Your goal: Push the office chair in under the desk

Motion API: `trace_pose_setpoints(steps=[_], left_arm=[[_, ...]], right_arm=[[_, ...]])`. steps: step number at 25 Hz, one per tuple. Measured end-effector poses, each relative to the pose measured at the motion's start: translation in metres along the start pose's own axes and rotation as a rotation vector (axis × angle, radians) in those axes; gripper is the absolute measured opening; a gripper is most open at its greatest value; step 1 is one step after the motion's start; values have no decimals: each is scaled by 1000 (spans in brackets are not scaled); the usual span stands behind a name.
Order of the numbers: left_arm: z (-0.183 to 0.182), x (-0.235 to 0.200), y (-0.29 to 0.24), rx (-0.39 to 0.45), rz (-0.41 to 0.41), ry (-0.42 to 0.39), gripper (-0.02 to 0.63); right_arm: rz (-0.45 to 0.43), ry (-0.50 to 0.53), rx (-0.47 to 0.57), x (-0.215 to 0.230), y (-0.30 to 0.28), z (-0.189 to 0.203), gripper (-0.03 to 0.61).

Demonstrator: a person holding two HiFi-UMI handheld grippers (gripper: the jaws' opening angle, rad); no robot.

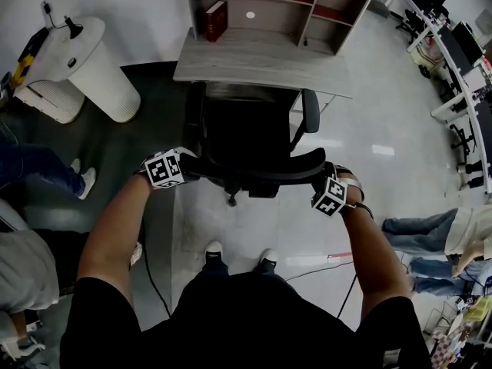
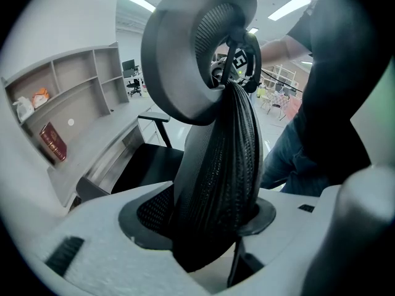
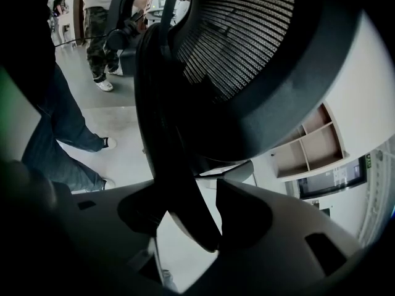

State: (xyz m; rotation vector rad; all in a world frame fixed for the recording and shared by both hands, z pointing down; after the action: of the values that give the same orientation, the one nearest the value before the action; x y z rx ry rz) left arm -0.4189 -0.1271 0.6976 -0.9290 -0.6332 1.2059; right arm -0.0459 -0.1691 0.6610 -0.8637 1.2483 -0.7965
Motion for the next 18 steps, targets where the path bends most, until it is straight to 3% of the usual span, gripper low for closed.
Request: trace_pose_setpoints(steps=[18], left_arm=[[3,-13,1,7,8,-22,259]], right_arm=[[5,-15,-13,1,-3,-6,236]])
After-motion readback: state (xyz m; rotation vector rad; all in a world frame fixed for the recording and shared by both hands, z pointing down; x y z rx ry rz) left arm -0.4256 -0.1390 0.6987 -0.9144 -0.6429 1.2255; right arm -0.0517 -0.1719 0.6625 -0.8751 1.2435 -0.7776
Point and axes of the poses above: the fingertips, and each gripper's own axes: y backward along the fingers, x to its right, z out of its underside, the point moved 2 cm from there along y, backward along the fingers, and after that the axes turned 5 degrees about -x, right-handed, at the moved point
